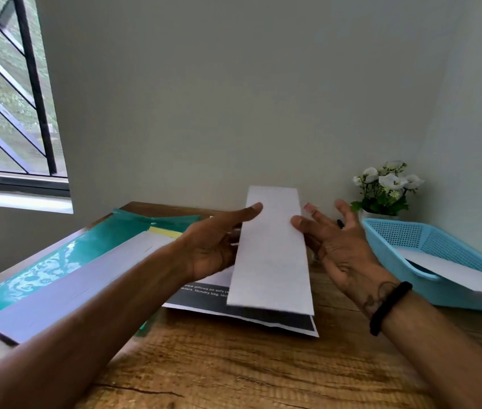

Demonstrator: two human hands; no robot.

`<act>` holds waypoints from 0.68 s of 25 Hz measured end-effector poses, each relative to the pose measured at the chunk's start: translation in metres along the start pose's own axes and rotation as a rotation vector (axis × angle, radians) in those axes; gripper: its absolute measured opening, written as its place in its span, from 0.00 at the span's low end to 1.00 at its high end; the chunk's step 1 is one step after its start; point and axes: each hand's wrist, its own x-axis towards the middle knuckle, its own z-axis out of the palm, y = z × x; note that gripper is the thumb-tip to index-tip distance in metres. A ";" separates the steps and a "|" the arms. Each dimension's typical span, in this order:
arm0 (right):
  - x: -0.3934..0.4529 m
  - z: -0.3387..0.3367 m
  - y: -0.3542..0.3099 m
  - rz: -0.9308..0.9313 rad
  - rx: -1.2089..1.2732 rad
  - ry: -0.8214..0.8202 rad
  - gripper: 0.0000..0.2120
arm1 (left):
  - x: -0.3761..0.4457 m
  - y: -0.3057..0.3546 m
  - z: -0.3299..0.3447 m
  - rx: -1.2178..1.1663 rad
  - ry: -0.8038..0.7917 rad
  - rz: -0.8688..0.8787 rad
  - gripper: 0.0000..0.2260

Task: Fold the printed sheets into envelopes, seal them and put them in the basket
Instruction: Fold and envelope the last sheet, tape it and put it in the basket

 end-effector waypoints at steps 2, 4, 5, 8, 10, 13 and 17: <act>0.004 -0.004 -0.009 -0.084 0.034 0.099 0.56 | -0.012 -0.002 0.007 0.113 -0.186 -0.159 0.22; 0.006 -0.007 -0.013 -0.141 0.010 0.163 0.56 | -0.017 -0.007 0.011 0.237 -0.305 -0.222 0.16; 0.005 -0.007 -0.014 -0.163 -0.009 0.183 0.55 | -0.016 -0.010 0.012 0.271 -0.313 -0.223 0.14; -0.001 -0.002 -0.018 -0.235 -0.103 0.233 0.46 | -0.003 -0.012 0.006 0.191 -0.193 -0.102 0.13; -0.007 0.004 -0.019 -0.263 -0.229 0.207 0.44 | 0.005 -0.009 -0.001 0.086 -0.103 -0.002 0.11; -0.018 0.012 -0.009 -0.208 -0.423 0.077 0.43 | 0.009 -0.008 -0.006 0.020 -0.036 0.095 0.08; -0.026 0.015 0.007 -0.201 -0.607 0.021 0.40 | 0.011 -0.012 -0.003 0.036 0.001 0.155 0.10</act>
